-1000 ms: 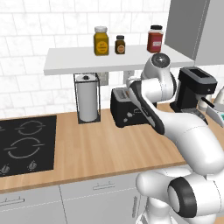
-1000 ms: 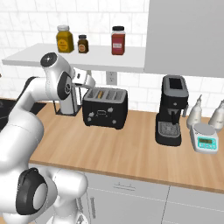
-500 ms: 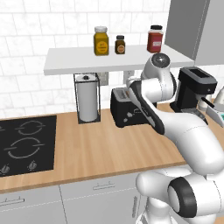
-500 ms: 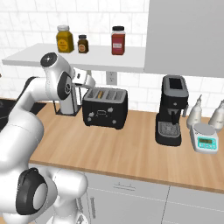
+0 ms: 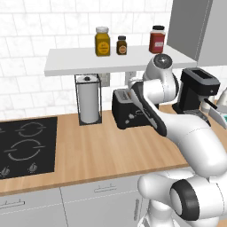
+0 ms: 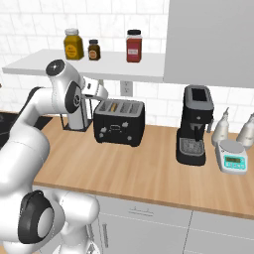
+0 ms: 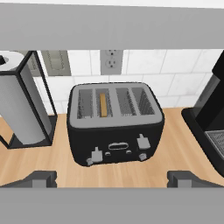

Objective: Start the toaster. Once the lever pops up, take the bread to the plate on the dining counter.

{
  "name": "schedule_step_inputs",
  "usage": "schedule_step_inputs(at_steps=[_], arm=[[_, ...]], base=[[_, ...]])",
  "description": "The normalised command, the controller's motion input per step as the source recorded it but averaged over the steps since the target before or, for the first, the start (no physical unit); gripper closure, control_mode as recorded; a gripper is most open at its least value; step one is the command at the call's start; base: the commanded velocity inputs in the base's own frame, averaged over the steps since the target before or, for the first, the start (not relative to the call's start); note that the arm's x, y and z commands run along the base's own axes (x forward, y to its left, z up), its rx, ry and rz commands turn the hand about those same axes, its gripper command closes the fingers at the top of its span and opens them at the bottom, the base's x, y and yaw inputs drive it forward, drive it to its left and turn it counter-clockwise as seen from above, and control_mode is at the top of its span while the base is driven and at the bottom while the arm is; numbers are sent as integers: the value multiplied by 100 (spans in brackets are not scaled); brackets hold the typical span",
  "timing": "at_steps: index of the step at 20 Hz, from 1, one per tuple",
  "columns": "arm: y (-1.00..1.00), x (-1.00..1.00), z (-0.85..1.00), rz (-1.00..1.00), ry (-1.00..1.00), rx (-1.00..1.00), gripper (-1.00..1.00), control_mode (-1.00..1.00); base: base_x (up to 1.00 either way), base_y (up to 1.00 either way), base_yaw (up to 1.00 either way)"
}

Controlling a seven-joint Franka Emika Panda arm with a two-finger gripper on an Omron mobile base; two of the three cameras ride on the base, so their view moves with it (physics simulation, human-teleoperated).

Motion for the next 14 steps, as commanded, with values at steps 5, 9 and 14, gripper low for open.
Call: schedule_step_inputs(at_steps=[5,9,14], arm=[[0,0,0,0,0,0,-100,-100],[0,0,0,0,0,0,-100,-100],[0,0,0,0,0,0,-100,-100]], base=[[0,0,0],[0,0,0],[0,0,0]])
